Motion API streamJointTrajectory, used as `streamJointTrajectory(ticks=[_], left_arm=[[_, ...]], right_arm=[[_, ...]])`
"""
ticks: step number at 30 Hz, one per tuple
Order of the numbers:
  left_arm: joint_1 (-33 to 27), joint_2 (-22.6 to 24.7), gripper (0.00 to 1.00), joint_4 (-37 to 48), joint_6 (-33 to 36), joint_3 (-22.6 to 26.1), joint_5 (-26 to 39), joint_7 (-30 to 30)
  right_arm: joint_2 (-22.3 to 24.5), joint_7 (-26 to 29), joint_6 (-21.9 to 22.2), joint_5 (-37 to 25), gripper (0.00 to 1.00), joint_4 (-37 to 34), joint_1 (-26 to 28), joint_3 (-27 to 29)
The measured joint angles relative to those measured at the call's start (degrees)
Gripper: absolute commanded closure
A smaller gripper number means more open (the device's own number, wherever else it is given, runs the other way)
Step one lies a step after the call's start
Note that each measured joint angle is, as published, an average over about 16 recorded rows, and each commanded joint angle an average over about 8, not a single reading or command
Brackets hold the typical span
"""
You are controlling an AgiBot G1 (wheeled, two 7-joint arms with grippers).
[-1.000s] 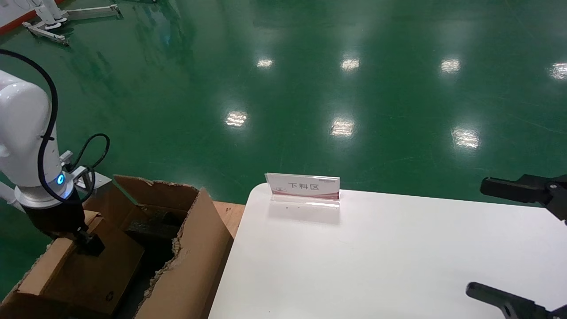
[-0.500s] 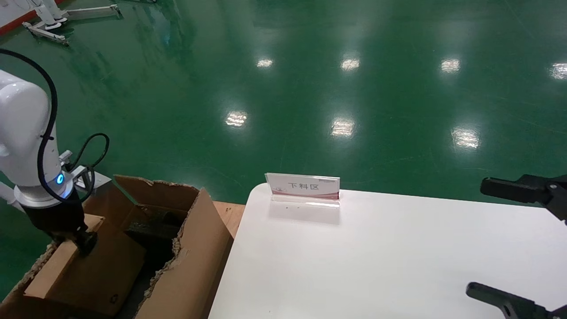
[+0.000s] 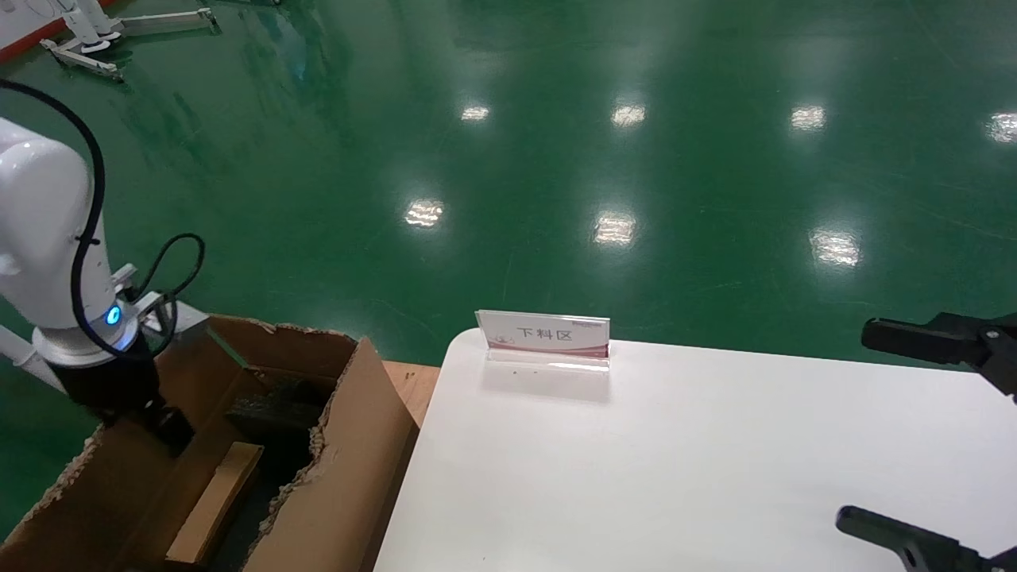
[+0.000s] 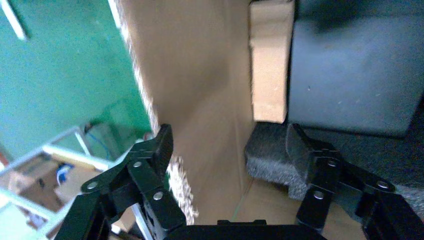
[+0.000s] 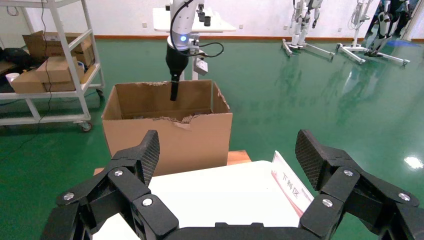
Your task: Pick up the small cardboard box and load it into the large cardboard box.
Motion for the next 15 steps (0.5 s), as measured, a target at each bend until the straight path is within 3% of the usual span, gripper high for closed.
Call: streamJointTrajectory(ticks=[8,15], left_arm=[[-4.31,-1.99,0.0,-2.84,-1.56,-3.68,0.5,7.06],[-11.75,-7.66,0.0,-8.83,-3.97,-7.8,-0.07,17.09]], right_arm=[[0.0,0.0,0.0,0.0,0.0,0.0,0.0,0.0],[0.0,0.0,0.0,0.0,0.0,0.0,0.0,0.0]])
